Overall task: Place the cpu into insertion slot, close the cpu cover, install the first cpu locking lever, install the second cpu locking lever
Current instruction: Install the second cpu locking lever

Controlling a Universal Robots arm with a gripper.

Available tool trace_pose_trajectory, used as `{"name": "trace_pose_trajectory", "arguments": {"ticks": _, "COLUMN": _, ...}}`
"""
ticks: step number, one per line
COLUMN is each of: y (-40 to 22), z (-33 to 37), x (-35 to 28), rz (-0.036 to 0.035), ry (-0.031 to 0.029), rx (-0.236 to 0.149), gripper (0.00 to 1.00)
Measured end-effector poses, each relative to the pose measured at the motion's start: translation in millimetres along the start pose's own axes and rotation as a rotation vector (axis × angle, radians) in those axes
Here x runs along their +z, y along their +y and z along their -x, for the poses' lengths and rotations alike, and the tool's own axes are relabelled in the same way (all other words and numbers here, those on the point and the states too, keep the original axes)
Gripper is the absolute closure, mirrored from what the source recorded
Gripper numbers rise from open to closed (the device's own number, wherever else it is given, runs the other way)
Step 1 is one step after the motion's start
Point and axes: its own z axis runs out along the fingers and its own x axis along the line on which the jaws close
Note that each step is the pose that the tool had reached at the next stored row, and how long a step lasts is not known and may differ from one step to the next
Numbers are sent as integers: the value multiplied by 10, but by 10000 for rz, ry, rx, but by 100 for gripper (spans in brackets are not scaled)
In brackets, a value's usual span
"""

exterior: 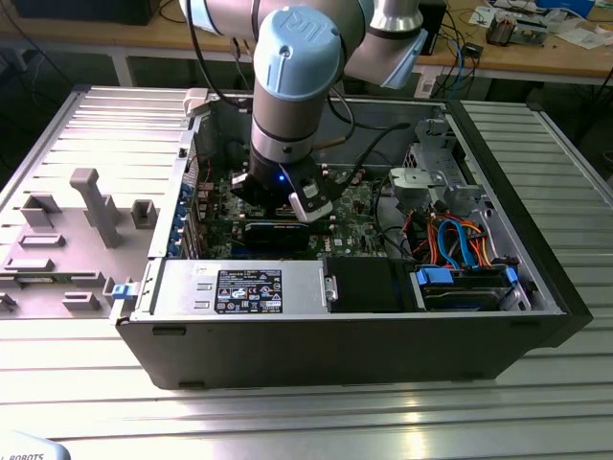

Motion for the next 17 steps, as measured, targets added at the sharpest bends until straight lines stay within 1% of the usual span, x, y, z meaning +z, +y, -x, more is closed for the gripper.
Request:
{"name": "trace_pose_trajectory", "arguments": {"ticks": 2, "y": -4, "z": 1, "x": 13, "rz": 61, "ry": -3, "rx": -6, "gripper": 89}}
{"name": "trace_pose_trajectory", "arguments": {"ticks": 3, "y": -6, "z": 1, "x": 20, "rz": 126, "ry": -8, "rx": -11, "gripper": 89}}
{"name": "trace_pose_trajectory", "arguments": {"ticks": 4, "y": -6, "z": 1, "x": 23, "rz": 162, "ry": -12, "rx": -15, "gripper": 89}}
{"name": "trace_pose_trajectory", "arguments": {"ticks": 6, "y": -6, "z": -1, "x": 24, "rz": 215, "ry": -15, "rx": -19, "gripper": 89}}
{"name": "trace_pose_trajectory", "arguments": {"ticks": 8, "y": -7, "z": -2, "x": 31, "rz": 252, "ry": -18, "rx": -24, "gripper": 89}}
{"name": "trace_pose_trajectory", "arguments": {"ticks": 11, "y": -8, "z": -22, "x": 39, "rz": 288, "ry": -19, "rx": -26, "gripper": 89}}
{"name": "trace_pose_trajectory", "arguments": {"ticks": 17, "y": -14, "z": -28, "x": 63, "rz": 347, "ry": -23, "rx": -29, "gripper": 89}}
